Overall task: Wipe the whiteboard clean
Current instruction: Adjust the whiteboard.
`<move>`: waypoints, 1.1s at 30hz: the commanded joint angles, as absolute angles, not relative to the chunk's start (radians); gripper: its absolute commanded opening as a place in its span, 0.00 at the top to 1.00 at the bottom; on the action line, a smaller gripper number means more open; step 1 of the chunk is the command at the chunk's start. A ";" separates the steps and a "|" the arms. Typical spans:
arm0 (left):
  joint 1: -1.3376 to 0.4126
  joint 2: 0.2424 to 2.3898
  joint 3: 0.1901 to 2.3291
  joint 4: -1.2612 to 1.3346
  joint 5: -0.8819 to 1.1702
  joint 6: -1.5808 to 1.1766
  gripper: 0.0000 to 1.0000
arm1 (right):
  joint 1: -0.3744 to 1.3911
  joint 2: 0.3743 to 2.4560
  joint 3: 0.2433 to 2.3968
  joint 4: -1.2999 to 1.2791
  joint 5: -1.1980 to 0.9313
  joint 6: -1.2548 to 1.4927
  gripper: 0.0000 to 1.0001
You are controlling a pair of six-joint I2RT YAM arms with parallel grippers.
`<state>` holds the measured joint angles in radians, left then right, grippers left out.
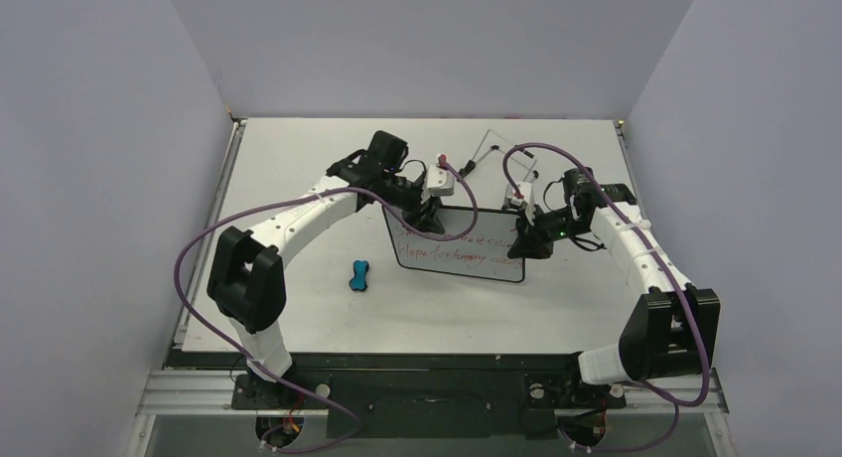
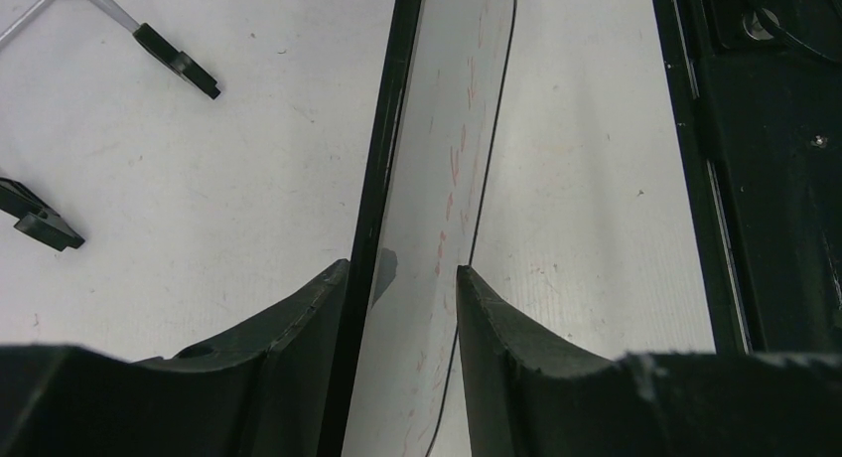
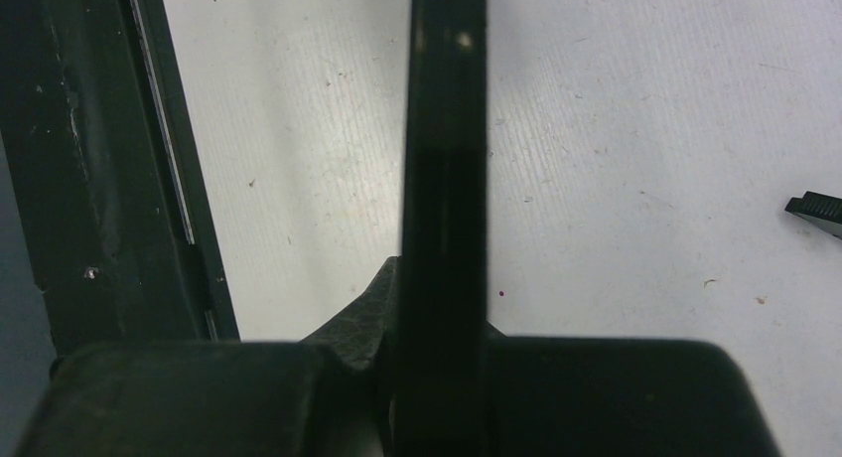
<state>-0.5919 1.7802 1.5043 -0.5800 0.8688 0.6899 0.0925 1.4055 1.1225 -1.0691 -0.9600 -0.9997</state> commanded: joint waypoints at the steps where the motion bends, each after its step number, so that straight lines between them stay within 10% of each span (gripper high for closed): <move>1: -0.587 1.787 1.547 -0.600 0.866 0.710 1.00 | 0.105 1.420 1.143 -1.119 -0.899 -1.046 1.00; 4: -0.575 1.762 1.546 -0.574 0.872 0.665 1.00 | 0.106 1.420 1.143 -1.119 -0.901 -1.046 1.00; 9: -0.568 1.707 1.510 -0.495 0.898 0.598 0.62 | 0.107 1.422 1.147 -1.126 -0.902 -1.047 1.00; 33: -0.587 1.787 1.684 -0.787 0.810 0.776 0.61 | 0.114 1.426 1.151 -1.132 -0.900 -1.050 1.00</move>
<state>-0.5800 1.7340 1.5917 -0.7181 0.8505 0.7132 0.0998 1.4055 1.1278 -1.0801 -0.9588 -1.0222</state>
